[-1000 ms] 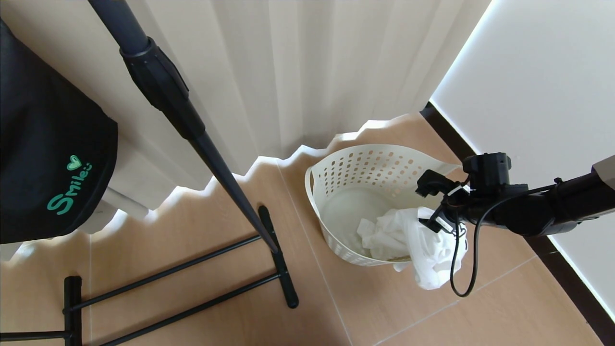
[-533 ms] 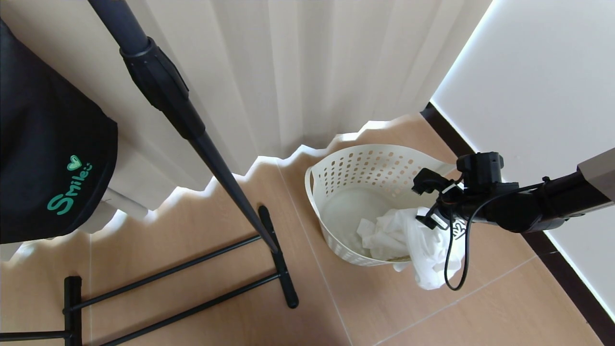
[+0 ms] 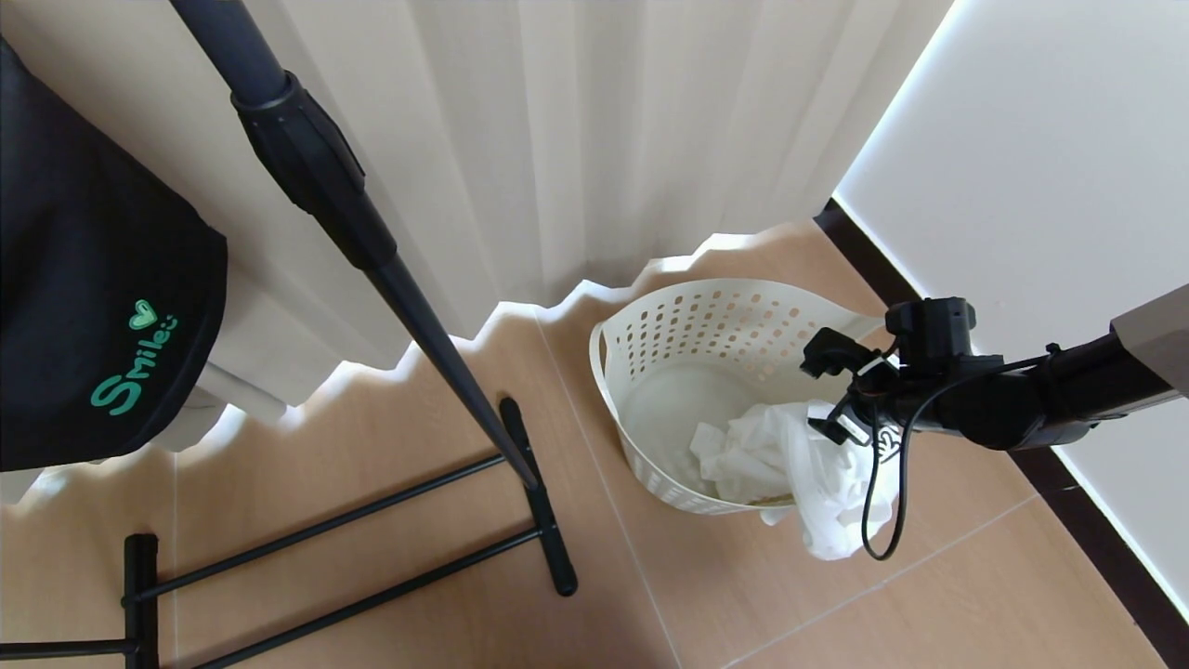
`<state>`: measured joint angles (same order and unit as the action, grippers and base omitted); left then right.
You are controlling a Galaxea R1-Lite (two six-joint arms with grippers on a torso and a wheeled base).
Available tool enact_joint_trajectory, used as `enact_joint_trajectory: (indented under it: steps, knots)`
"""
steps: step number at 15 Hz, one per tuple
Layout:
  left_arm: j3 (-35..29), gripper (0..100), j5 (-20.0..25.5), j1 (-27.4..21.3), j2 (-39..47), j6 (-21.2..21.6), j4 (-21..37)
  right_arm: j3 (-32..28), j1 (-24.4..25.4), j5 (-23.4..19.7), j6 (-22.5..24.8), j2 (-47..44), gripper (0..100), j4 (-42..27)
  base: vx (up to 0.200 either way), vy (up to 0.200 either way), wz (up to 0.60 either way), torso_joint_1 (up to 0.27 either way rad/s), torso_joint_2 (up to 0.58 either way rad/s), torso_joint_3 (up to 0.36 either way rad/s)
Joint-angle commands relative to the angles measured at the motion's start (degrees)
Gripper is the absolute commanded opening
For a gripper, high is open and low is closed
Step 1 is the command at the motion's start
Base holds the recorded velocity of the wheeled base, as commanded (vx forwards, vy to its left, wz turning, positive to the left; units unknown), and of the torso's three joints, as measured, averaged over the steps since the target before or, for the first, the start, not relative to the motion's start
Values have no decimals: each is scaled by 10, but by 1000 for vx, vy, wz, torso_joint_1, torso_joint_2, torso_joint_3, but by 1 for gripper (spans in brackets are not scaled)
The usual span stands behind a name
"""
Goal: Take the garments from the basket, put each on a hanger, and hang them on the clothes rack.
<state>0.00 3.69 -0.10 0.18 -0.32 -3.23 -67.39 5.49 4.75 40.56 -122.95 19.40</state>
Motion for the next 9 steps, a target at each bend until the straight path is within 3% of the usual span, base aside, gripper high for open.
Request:
enact_joint_trajectory:
  steps: [1, 9]
  knots:
    - [0, 100, 0, 0, 1, 0, 0, -13, 2, 0, -3, -11, 100, 0, 0, 0, 0, 0, 0, 0]
    - [0, 100, 0, 0, 1, 0, 0, -46, 6, -3, -8, -44, 100, 0, 0, 0, 0, 0, 0, 0]
